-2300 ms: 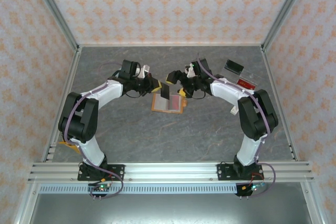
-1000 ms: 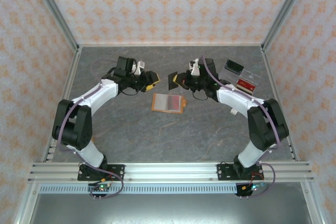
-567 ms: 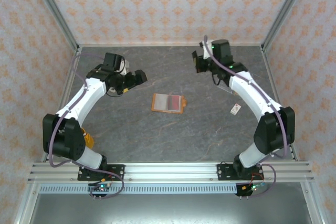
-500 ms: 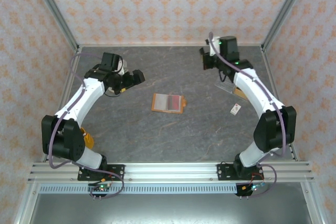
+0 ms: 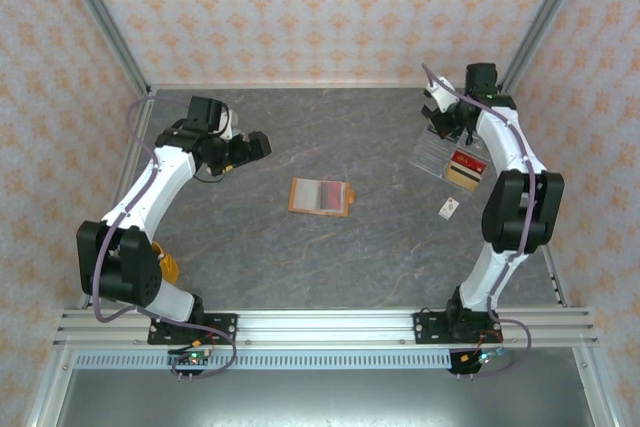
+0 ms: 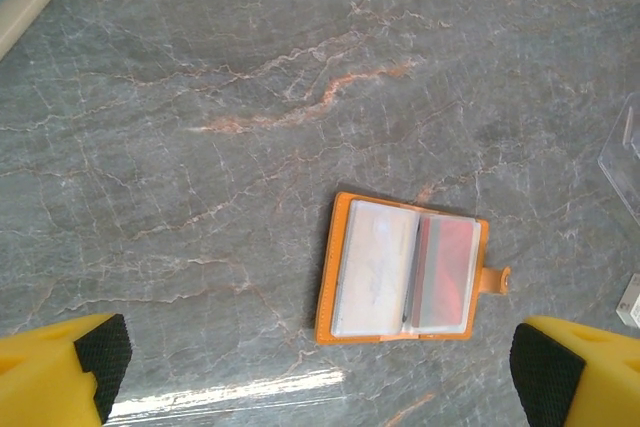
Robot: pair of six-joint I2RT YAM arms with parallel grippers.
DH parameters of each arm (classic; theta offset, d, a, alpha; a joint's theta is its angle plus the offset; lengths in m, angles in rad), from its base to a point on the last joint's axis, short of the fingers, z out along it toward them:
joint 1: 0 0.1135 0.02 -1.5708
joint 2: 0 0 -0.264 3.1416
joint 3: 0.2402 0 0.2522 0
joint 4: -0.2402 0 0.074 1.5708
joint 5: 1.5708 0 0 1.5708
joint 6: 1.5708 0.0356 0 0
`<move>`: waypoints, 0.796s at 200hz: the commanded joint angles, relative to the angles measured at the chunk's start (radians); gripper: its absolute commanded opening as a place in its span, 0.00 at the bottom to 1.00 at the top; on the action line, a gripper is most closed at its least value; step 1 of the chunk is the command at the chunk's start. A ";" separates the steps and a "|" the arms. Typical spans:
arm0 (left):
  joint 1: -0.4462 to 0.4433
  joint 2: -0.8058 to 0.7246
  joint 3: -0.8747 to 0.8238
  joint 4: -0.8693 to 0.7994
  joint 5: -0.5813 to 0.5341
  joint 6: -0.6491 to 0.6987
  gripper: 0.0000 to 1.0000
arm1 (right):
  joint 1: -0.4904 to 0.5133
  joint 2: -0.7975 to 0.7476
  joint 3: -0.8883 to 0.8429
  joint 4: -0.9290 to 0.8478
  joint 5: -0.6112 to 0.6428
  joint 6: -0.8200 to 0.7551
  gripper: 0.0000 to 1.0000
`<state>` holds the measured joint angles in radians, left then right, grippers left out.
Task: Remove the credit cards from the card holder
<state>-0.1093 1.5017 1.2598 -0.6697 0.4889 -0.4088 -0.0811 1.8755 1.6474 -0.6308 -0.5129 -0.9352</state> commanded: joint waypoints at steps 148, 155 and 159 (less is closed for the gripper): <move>0.010 0.103 0.009 0.016 0.137 0.029 1.00 | -0.120 0.242 0.374 -0.388 -0.089 -0.358 0.00; 0.010 0.107 0.011 0.019 0.142 0.027 1.00 | -0.121 0.244 0.369 -0.383 -0.086 -0.361 0.00; 0.010 0.108 0.010 0.020 0.145 0.027 1.00 | -0.122 0.246 0.368 -0.382 -0.084 -0.361 0.00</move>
<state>-0.1085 1.5860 1.2613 -0.6651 0.6006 -0.3908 -0.1951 2.1059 2.0014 -0.9718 -0.5983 -1.2446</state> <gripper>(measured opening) 0.995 0.044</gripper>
